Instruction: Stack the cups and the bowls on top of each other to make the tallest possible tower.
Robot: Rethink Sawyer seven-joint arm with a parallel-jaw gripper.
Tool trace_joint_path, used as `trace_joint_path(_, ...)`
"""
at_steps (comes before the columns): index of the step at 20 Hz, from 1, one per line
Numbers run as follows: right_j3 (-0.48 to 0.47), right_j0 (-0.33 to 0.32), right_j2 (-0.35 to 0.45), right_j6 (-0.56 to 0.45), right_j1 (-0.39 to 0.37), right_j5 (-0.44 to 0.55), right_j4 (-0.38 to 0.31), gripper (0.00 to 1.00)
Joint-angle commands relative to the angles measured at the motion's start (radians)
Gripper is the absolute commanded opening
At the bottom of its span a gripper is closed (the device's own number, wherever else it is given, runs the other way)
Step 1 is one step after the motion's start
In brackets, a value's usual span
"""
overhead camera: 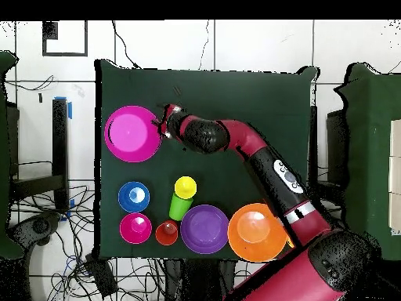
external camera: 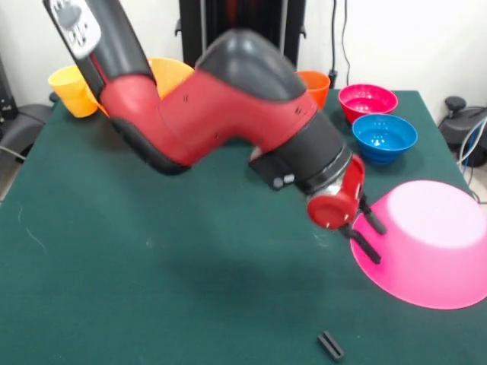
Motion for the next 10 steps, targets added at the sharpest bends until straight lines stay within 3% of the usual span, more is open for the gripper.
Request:
trace_joint_path(1, 0.063, 0.091, -0.133, 0.407, -0.358, 0.07, 0.082, 1.0)
trace_joint_path(5, 0.065, 0.122, -0.154, 0.439, -0.463, 0.097, 0.127, 1.0)
trace_joint_path(10, 0.156, 0.171, -0.215, 0.609, -0.62, 0.042, 0.171, 1.0)
